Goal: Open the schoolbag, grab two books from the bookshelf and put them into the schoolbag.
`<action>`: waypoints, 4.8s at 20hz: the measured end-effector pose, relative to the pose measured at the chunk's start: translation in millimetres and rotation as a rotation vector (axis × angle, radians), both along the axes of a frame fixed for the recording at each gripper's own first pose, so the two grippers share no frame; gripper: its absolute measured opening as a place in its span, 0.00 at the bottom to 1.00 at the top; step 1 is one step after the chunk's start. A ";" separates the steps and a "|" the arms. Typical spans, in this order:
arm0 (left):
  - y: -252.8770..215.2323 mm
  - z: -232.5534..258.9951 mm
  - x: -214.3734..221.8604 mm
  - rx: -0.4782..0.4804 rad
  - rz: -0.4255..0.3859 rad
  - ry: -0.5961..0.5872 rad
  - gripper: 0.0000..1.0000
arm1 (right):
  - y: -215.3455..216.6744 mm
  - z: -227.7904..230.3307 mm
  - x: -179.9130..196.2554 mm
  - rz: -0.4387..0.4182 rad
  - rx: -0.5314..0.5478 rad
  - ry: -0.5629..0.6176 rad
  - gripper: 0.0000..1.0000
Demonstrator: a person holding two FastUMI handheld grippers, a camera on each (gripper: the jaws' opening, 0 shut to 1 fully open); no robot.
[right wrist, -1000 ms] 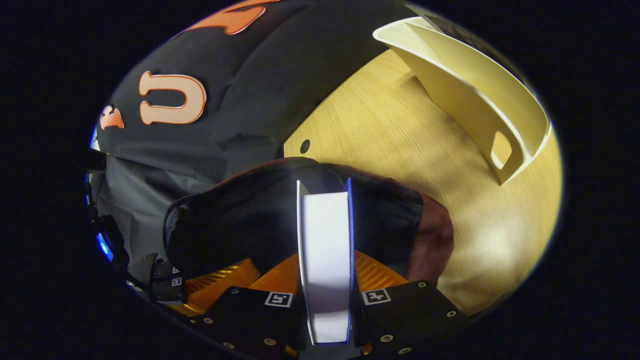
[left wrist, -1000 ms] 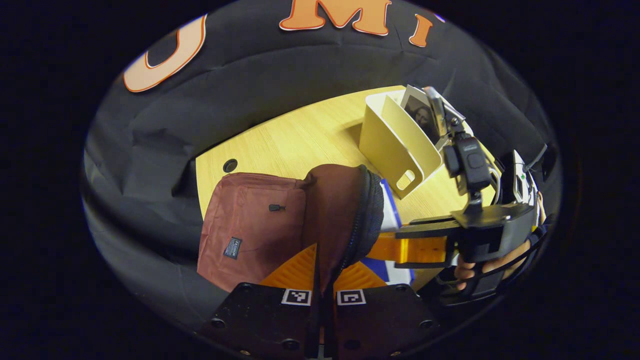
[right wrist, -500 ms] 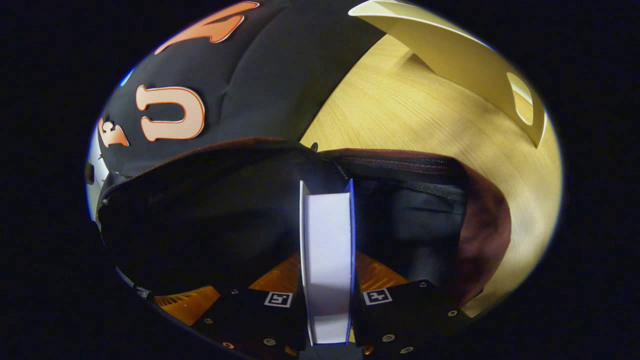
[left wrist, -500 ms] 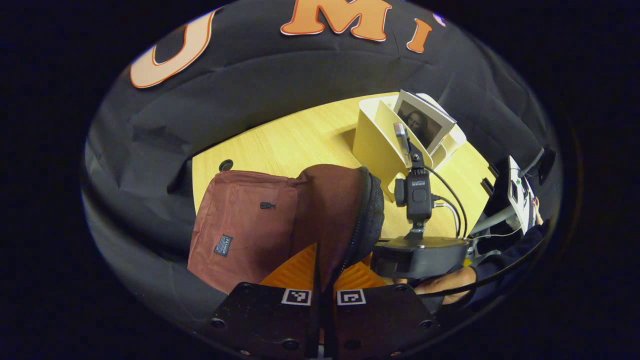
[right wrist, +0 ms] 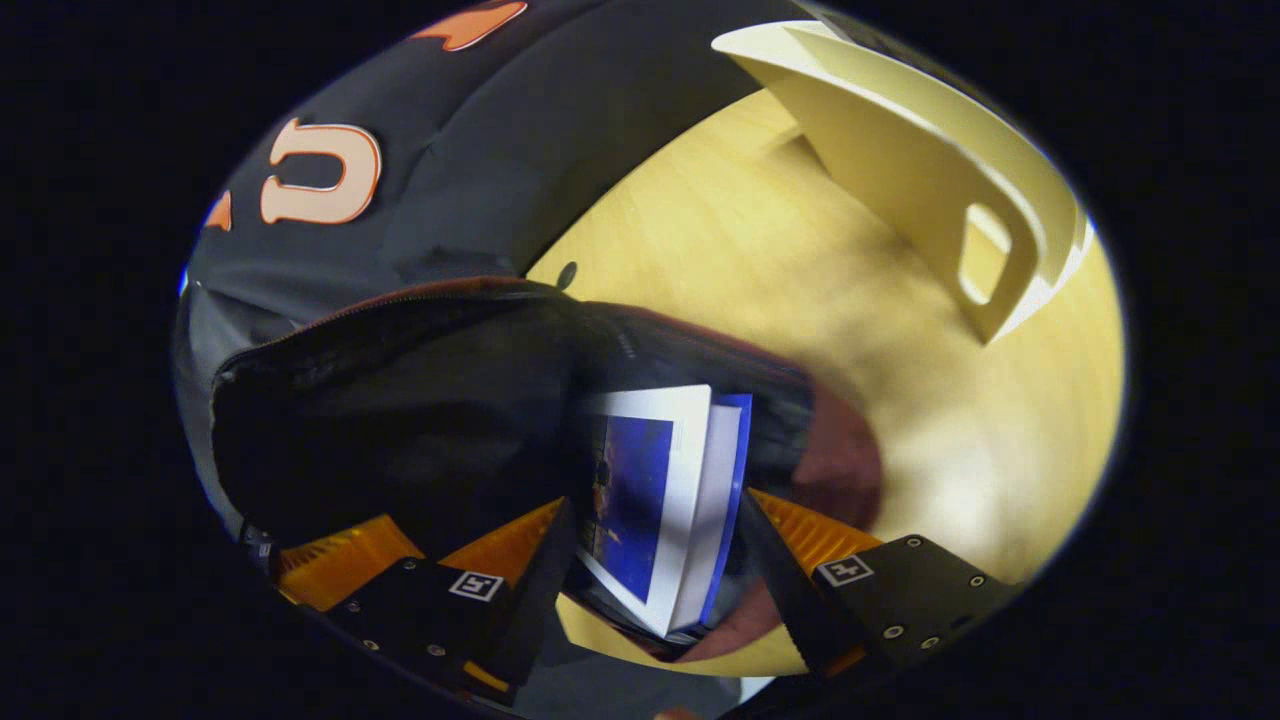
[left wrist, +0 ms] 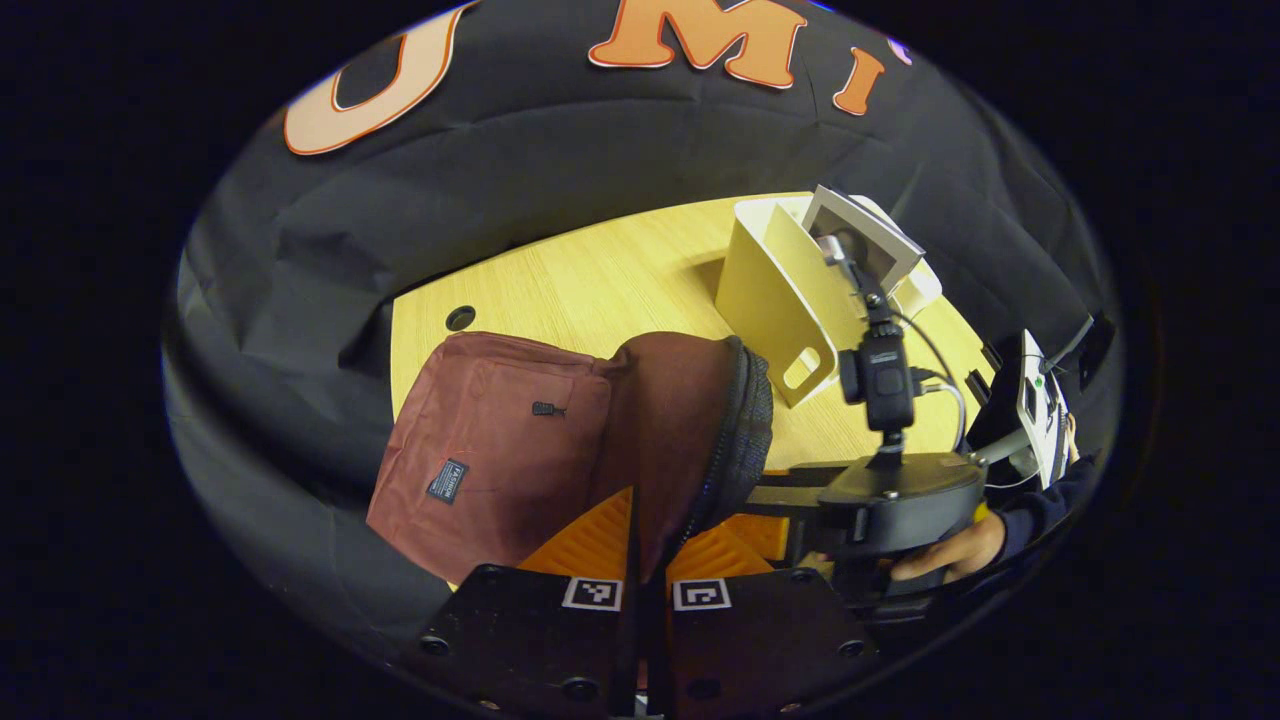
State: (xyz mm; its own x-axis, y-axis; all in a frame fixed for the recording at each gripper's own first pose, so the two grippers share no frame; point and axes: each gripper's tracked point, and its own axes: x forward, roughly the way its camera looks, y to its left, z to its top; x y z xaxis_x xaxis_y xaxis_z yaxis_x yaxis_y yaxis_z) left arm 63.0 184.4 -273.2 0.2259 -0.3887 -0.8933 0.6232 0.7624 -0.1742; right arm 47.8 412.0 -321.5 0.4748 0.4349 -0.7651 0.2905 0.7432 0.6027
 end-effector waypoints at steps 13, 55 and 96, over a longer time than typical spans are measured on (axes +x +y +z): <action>-1.5 -10.8 -13.5 0.002 0.006 -0.012 0.05 | -188.8 92.6 -17.7 0.231 -0.539 -0.141 0.98; -4.5 -61.5 -5.7 -0.021 0.017 0.124 0.04 | -326.3 75.4 137.6 0.337 -0.706 0.303 0.34; 13.3 4.0 8.9 -0.004 0.081 0.020 0.04 | -121.7 177.4 4.3 0.236 -0.082 -0.093 0.29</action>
